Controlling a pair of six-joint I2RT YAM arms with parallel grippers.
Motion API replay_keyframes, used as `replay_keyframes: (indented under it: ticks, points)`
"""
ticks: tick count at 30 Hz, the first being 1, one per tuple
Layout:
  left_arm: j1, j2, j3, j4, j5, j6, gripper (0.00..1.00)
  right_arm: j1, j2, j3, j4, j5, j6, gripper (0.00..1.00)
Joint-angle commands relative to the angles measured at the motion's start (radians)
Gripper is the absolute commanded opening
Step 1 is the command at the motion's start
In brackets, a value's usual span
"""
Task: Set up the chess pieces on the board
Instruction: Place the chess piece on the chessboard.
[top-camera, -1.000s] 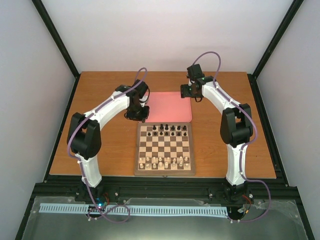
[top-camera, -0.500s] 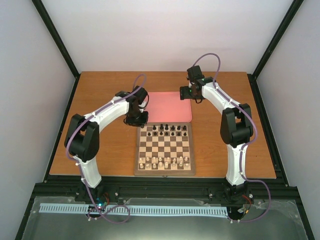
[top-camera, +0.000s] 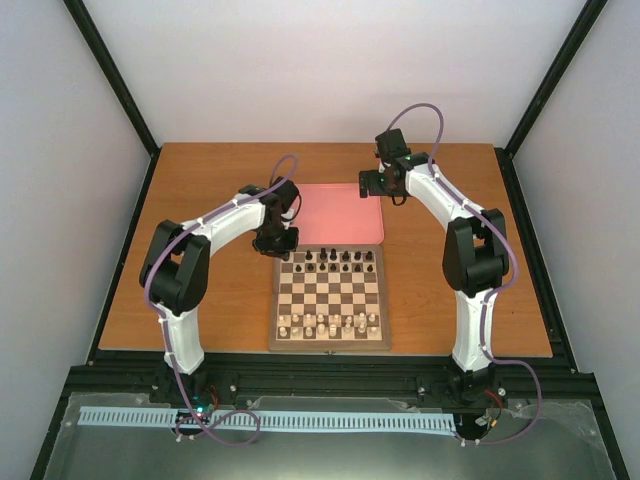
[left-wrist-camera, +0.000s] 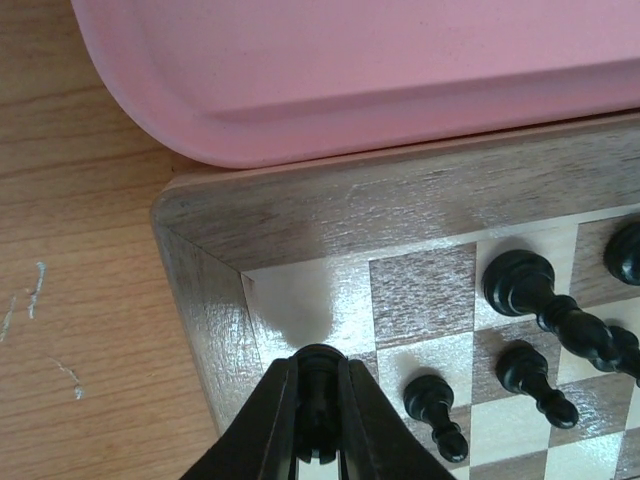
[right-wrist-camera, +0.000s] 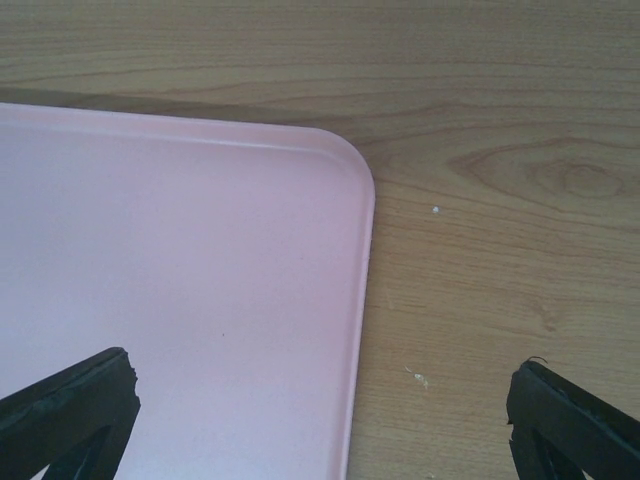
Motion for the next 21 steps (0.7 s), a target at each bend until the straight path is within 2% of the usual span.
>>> replay_keyframes:
  ticks: [1, 21]
  points:
    - [-0.005, 0.018, 0.044, 0.013, -0.012, -0.012, 0.01, -0.008, -0.045, -0.005, -0.007, 0.020, -0.013, 1.00]
    - [-0.006, 0.069, 0.090, -0.008, -0.033, -0.008, 0.01, -0.008, -0.049, -0.015, -0.004, 0.010, -0.030, 1.00]
